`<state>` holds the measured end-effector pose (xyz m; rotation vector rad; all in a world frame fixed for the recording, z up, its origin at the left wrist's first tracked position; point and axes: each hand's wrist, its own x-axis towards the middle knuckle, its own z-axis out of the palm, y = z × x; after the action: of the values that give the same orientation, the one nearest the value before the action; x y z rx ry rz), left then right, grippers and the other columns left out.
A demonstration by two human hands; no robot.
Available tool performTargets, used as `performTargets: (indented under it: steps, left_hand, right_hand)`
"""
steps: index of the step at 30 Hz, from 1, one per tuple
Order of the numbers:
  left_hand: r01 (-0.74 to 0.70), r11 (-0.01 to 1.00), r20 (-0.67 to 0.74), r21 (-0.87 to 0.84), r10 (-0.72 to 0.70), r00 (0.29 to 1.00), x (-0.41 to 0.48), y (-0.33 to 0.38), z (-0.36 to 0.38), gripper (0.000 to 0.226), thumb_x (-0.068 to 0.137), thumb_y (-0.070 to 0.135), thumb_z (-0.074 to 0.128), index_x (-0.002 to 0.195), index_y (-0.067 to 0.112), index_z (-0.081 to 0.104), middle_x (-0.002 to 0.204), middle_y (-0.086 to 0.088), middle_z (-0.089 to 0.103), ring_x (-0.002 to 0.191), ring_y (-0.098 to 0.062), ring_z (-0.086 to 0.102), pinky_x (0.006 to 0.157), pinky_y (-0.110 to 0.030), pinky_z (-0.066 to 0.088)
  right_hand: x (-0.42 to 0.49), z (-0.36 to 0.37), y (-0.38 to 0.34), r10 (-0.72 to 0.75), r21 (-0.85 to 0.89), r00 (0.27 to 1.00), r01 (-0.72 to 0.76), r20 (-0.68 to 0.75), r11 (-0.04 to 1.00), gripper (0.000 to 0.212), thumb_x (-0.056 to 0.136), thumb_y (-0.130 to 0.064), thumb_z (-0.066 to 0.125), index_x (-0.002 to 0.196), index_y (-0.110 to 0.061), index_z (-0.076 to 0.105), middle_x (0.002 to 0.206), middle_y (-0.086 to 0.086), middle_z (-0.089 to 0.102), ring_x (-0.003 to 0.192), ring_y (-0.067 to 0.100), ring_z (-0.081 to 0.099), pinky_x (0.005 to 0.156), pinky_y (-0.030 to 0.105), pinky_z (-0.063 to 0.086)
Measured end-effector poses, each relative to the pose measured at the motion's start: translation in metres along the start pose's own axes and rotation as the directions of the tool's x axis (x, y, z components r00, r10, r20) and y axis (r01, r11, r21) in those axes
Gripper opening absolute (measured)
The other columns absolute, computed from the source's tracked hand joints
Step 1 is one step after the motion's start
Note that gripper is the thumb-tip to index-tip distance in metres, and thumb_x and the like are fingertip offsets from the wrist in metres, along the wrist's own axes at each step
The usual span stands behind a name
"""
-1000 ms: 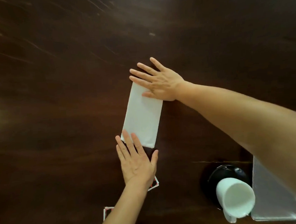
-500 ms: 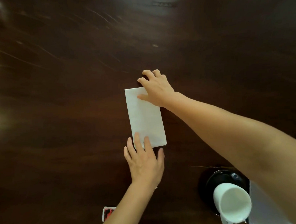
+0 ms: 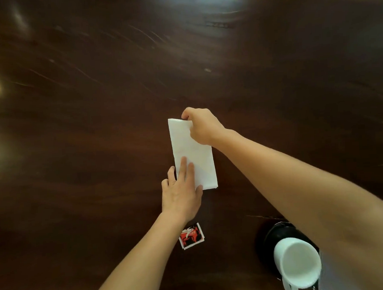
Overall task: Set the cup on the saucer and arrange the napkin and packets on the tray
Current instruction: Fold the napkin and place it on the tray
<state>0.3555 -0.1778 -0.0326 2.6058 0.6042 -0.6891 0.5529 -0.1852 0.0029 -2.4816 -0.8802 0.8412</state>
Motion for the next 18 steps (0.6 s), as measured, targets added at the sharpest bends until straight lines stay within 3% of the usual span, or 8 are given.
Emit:
performTargets:
  steps: [3,5,9,11,14,16,18]
  left_hand:
    - [0.005,1.000,0.022,-0.001,-0.005,1.000,0.002,-0.002,-0.002,0.069,0.101,0.050,0.037,0.157,0.024,0.006,0.170,0.000,-0.005,0.150,-0.042,0.012,0.110,-0.053,0.034]
    - [-0.002,1.000,0.023,0.000,0.002,1.000,0.002,-0.003,-0.005,0.070,0.100,0.050,0.039,0.156,0.025,0.005,0.169,0.000,-0.001,0.147,-0.039,0.015,0.107,-0.051,0.036]
    - [-0.033,0.997,-0.005,-0.066,0.033,0.999,-0.001,-0.008,-0.011,0.061,0.099,0.043,0.045,0.152,0.024,0.023,0.159,-0.003,0.030,0.141,-0.035,0.024,0.103,-0.048,0.037]
    - [-0.022,0.959,-0.025,-0.282,0.016,1.000,-0.004,-0.018,-0.015,0.050,0.098,0.027,0.048,0.147,0.020,0.041,0.152,-0.006,0.042,0.141,-0.031,0.031,0.105,-0.045,0.040]
    - [0.053,0.755,-0.109,-0.653,-0.163,0.981,-0.016,-0.034,-0.023,0.045,0.090,-0.001,0.046,0.125,0.016,0.068,0.130,-0.006,0.066,0.125,-0.025,0.056,0.098,-0.031,0.045]
    - [0.108,0.718,-0.166,-0.688,-0.301,0.939,-0.021,-0.042,-0.026,0.045,0.091,-0.002,0.045,0.127,0.013,0.067,0.132,-0.008,0.067,0.126,-0.024,0.058,0.104,-0.030,0.042]
    - [0.104,0.779,-0.212,-0.618,-0.293,0.933,-0.021,-0.045,-0.026,0.042,0.098,0.007,0.047,0.138,0.012,0.058,0.144,-0.008,0.057,0.135,-0.022,0.050,0.111,-0.034,0.038]
  right_hand:
    - [-0.035,-0.001,-0.006,-0.108,-0.033,0.993,0.106,-0.048,0.994,0.041,0.084,0.007,0.067,0.116,-0.017,0.072,0.105,-0.001,0.062,0.099,0.022,0.063,0.082,0.035,0.059]
    - [-0.067,0.004,-0.006,-0.204,-0.100,0.978,0.199,-0.041,0.975,0.040,0.082,0.006,0.069,0.114,-0.018,0.074,0.105,0.000,0.064,0.099,0.023,0.062,0.082,0.039,0.057]
    - [-0.120,0.024,0.003,-0.276,-0.238,0.961,0.260,-0.034,0.936,0.046,0.080,0.007,0.070,0.120,-0.017,0.072,0.113,0.007,0.065,0.100,0.028,0.057,0.080,0.039,0.049]
    - [-0.134,0.034,0.009,-0.259,-0.283,0.965,0.240,-0.034,0.929,0.048,0.082,0.005,0.068,0.125,-0.016,0.068,0.122,0.009,0.063,0.107,0.029,0.053,0.080,0.037,0.041]
    - [-0.148,0.048,0.011,-0.256,-0.337,0.966,0.233,-0.027,0.912,0.046,0.081,0.004,0.065,0.123,-0.015,0.067,0.125,0.011,0.059,0.109,0.031,0.050,0.079,0.038,0.039]
    - [-0.157,0.058,0.012,-0.244,-0.341,0.969,0.219,-0.033,0.914,0.042,0.079,0.001,0.068,0.118,-0.014,0.069,0.127,0.013,0.058,0.112,0.034,0.050,0.082,0.042,0.042]
    - [-0.164,0.068,0.012,-0.217,-0.339,0.976,0.200,-0.013,0.919,0.038,0.081,-0.004,0.068,0.118,-0.014,0.068,0.130,0.013,0.056,0.117,0.033,0.048,0.087,0.043,0.043]
